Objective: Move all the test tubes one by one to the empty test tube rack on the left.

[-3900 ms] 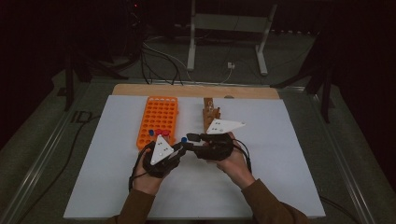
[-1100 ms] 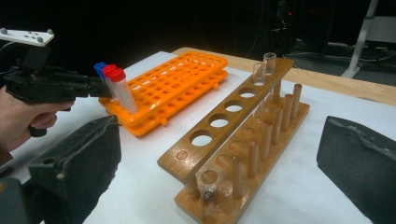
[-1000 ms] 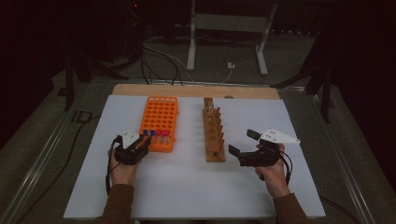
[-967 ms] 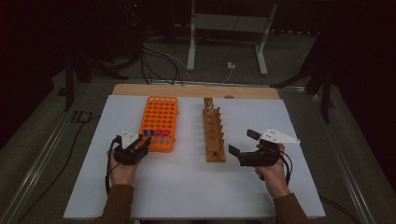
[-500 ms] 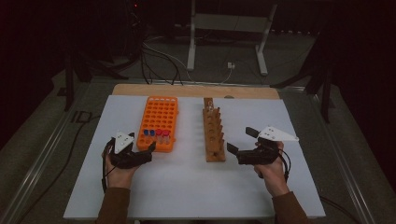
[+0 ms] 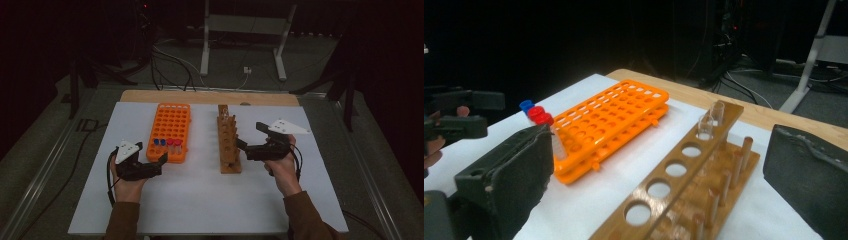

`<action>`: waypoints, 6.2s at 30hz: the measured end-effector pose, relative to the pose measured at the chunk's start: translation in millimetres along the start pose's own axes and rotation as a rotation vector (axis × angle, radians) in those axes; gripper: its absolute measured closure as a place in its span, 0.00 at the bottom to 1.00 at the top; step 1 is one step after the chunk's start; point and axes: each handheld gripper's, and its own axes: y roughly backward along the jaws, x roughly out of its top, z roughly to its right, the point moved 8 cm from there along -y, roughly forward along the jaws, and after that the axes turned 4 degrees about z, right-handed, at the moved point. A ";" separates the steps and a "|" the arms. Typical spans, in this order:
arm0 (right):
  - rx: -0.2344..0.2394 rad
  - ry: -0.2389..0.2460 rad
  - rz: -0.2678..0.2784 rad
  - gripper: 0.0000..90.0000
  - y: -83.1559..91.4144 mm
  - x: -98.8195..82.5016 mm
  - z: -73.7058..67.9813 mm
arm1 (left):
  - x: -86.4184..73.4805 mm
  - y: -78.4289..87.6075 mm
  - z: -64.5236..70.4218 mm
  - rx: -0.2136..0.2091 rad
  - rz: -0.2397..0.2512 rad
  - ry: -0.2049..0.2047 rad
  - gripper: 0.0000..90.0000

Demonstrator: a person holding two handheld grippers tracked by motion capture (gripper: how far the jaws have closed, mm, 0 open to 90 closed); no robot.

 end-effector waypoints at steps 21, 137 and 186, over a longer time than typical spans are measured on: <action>-0.087 -0.021 -0.138 0.17 -77.2 -4.3 37.8 | 7.0 4.2 -1.4 -0.010 0.055 0.059 0.01; 0.104 0.075 -0.083 0.15 -1.1 -23.4 -46.9 | 23.3 -23.1 105.0 -0.220 -0.014 -0.263 0.85; -0.098 -0.009 0.009 0.00 66.0 -49.4 20.3 | 31.6 -34.0 -42.5 0.124 0.056 -0.098 0.85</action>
